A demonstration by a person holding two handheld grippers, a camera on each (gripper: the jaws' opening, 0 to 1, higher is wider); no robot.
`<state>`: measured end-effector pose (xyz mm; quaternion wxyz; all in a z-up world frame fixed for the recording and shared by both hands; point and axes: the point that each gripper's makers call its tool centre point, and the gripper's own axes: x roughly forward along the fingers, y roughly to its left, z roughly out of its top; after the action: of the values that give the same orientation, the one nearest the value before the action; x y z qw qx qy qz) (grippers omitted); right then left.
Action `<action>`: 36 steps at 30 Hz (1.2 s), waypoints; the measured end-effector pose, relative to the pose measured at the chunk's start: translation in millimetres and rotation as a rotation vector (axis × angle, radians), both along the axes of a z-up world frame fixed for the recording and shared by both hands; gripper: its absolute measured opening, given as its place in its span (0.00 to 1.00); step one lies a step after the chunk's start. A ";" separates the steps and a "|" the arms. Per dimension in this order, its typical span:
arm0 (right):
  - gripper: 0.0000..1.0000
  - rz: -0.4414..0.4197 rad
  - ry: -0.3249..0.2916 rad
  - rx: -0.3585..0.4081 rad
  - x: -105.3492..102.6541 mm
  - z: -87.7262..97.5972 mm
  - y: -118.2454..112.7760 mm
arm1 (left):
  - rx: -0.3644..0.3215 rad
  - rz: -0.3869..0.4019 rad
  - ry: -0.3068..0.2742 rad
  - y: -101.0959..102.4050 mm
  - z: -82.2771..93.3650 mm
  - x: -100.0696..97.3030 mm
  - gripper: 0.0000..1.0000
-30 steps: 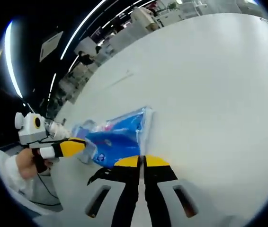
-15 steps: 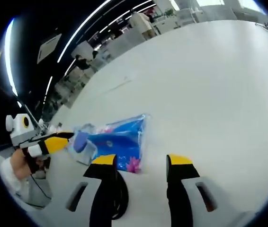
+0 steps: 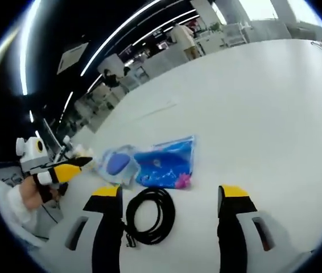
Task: Arrange the tabletop items into an orderly group along one side of the table until the central work area is clear of visible clutter.
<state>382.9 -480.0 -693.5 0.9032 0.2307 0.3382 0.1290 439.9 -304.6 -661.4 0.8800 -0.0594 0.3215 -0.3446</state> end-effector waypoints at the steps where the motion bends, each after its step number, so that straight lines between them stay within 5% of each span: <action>1: 0.68 0.006 -0.003 -0.002 -2.6 1.7 1.8 | 0.001 0.003 0.002 3.9 0.3 -3.2 0.85; 17: 0.76 0.099 -0.009 -0.075 -42.4 17.2 27.9 | 0.056 0.113 -0.014 101.8 1.5 -35.3 0.95; 29: 0.77 0.127 0.012 -0.068 -64.1 25.7 42.2 | 0.118 0.227 0.003 194.7 -0.8 -48.0 1.00; 36: 0.77 0.119 0.028 -0.037 -77.6 27.4 49.3 | 0.115 0.250 0.014 221.2 1.9 -55.2 1.00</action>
<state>305.3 -430.7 -666.1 0.8933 0.1951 0.3661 0.1731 384.7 -83.4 -659.5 0.9157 -0.0509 0.3371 -0.2127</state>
